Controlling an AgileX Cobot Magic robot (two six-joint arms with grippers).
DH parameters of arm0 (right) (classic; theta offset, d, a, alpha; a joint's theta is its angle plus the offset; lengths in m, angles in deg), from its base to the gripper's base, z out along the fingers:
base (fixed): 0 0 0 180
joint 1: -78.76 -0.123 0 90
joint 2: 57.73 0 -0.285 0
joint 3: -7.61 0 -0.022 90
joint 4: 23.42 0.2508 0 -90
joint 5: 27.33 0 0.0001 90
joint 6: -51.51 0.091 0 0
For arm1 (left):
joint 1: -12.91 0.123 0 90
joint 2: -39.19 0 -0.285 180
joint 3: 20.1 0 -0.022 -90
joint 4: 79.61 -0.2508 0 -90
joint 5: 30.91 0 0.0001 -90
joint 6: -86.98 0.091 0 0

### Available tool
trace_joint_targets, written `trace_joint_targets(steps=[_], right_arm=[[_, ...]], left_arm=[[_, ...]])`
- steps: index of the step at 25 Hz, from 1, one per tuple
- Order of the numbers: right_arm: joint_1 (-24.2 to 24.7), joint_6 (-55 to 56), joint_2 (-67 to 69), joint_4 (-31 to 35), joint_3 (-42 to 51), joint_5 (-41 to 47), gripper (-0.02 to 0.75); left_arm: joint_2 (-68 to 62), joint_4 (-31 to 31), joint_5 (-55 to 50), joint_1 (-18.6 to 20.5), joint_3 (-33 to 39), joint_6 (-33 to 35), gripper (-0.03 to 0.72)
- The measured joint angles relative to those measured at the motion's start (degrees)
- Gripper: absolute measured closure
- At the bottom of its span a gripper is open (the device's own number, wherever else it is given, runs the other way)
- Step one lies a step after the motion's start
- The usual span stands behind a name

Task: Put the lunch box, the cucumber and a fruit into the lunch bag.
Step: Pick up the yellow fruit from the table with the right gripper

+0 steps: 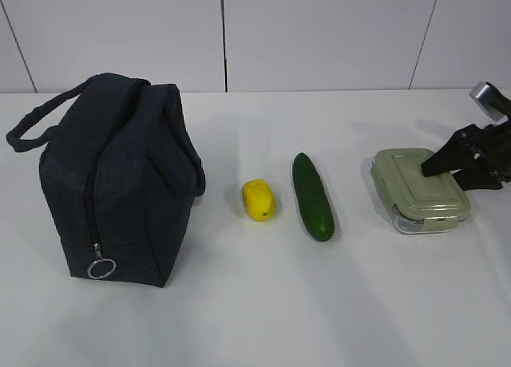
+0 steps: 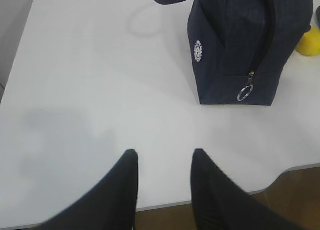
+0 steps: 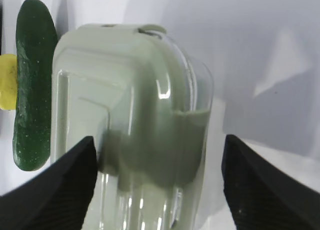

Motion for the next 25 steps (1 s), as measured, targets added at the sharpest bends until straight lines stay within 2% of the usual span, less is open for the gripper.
trace_joint_targets(steps=[8, 25], right_arm=[[-0.8, 3.9, 0.0, -1.2, 0.0, 0.5, 0.218], [-0.8, 5.5, -0.9, -3.6, -0.1, 1.0, 0.22]], left_arm=[[0.0, 0.0, 0.0, 0.0, 0.0, 0.0, 0.45], [0.0, 0.0, 0.0, 0.0, 0.0, 0.0, 0.45]])
